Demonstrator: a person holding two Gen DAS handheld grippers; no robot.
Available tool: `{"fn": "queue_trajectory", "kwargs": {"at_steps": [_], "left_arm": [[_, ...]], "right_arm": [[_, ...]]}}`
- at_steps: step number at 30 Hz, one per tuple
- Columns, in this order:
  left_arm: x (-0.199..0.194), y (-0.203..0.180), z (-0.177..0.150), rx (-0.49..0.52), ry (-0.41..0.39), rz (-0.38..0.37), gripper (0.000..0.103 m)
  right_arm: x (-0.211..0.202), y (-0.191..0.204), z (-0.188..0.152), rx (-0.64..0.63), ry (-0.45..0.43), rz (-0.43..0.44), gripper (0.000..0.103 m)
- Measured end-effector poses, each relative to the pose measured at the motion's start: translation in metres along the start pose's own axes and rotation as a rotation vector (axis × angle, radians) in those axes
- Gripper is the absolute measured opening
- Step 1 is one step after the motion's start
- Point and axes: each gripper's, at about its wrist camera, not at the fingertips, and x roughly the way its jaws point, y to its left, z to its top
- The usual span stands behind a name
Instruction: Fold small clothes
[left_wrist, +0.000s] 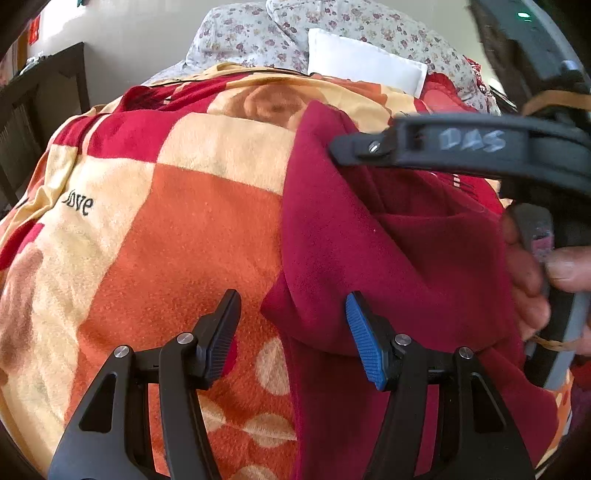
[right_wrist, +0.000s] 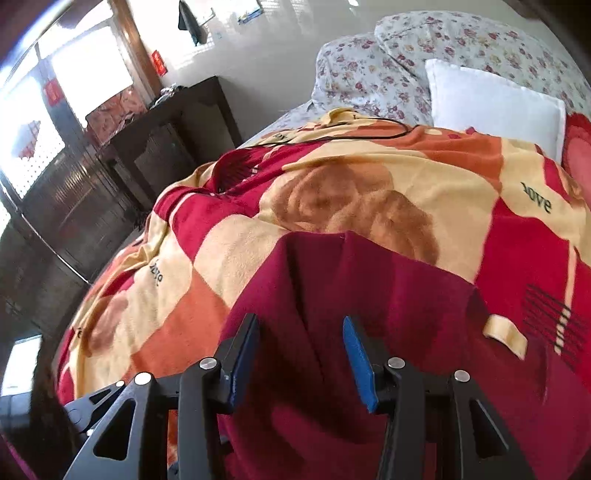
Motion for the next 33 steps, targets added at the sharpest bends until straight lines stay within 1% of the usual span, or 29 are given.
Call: {"fn": "queue_trajectory", "kwargs": {"at_steps": [1, 3, 4, 8, 9, 10, 11, 13, 15, 17, 18, 19, 20, 22, 25, 27, 30, 32, 33], "left_arm": [[0.001, 0.001, 0.000, -0.005, 0.003, -0.003, 0.059], [0.001, 0.002, 0.000, -0.010, 0.005, -0.009, 0.059], [0.000, 0.003, 0.000, -0.010, 0.003, -0.010, 0.059], [-0.006, 0.008, 0.005, -0.022, -0.022, -0.008, 0.059], [-0.008, 0.010, 0.007, -0.030, -0.030, -0.003, 0.059], [-0.008, 0.010, 0.008, -0.035, -0.035, 0.001, 0.059], [-0.008, 0.011, 0.008, -0.040, -0.034, 0.002, 0.059], [-0.005, 0.012, 0.009, -0.042, -0.018, 0.009, 0.059], [-0.005, 0.012, 0.009, -0.039, -0.010, 0.012, 0.059], [-0.009, 0.013, 0.010, -0.028, -0.028, 0.018, 0.059], [-0.009, 0.013, 0.012, -0.022, -0.035, 0.027, 0.059], [-0.009, 0.013, 0.013, -0.018, -0.035, 0.033, 0.059], [-0.008, 0.013, 0.013, -0.019, -0.031, 0.034, 0.059], [-0.007, 0.016, 0.013, -0.031, -0.026, 0.029, 0.059], [-0.007, 0.016, 0.013, -0.032, -0.026, 0.032, 0.059], [-0.006, 0.017, 0.013, -0.024, -0.025, 0.038, 0.059], [-0.005, 0.016, 0.012, -0.021, -0.024, 0.043, 0.059], [-0.003, 0.015, 0.012, -0.022, -0.020, 0.048, 0.059], [-0.002, 0.015, 0.013, -0.025, -0.017, 0.050, 0.059]], "right_arm": [[0.006, 0.002, 0.000, -0.013, 0.018, -0.012, 0.021], [0.006, 0.005, -0.001, -0.025, 0.016, -0.020, 0.013], [0.004, 0.008, 0.000, -0.033, 0.008, -0.022, 0.010], [-0.012, 0.014, 0.008, -0.050, -0.050, -0.049, 0.008], [-0.014, 0.014, 0.012, -0.044, -0.069, -0.057, 0.002], [-0.015, 0.014, 0.016, -0.036, -0.092, -0.073, 0.002], [-0.014, 0.014, 0.019, -0.028, -0.095, -0.076, 0.002], [-0.003, 0.016, 0.023, -0.018, -0.081, -0.063, 0.002], [0.004, 0.017, 0.021, -0.013, -0.069, -0.084, 0.002], [-0.006, 0.010, 0.017, 0.029, -0.091, -0.045, 0.004], [-0.011, 0.006, 0.016, 0.043, -0.093, -0.044, 0.013], [-0.017, 0.000, 0.014, 0.053, -0.091, -0.058, 0.027], [-0.020, -0.003, 0.012, 0.058, -0.091, -0.064, 0.031], [-0.024, -0.011, 0.005, 0.060, -0.067, -0.042, 0.031], [-0.021, -0.009, -0.007, 0.022, -0.022, -0.038, 0.031], [-0.019, -0.006, -0.015, 0.000, -0.001, -0.014, 0.031], [-0.017, -0.006, -0.025, 0.000, 0.004, 0.019, 0.031], [-0.014, -0.006, -0.027, -0.016, 0.003, -0.005, 0.031], [-0.012, -0.005, -0.026, -0.026, 0.006, -0.028, 0.024]]}}
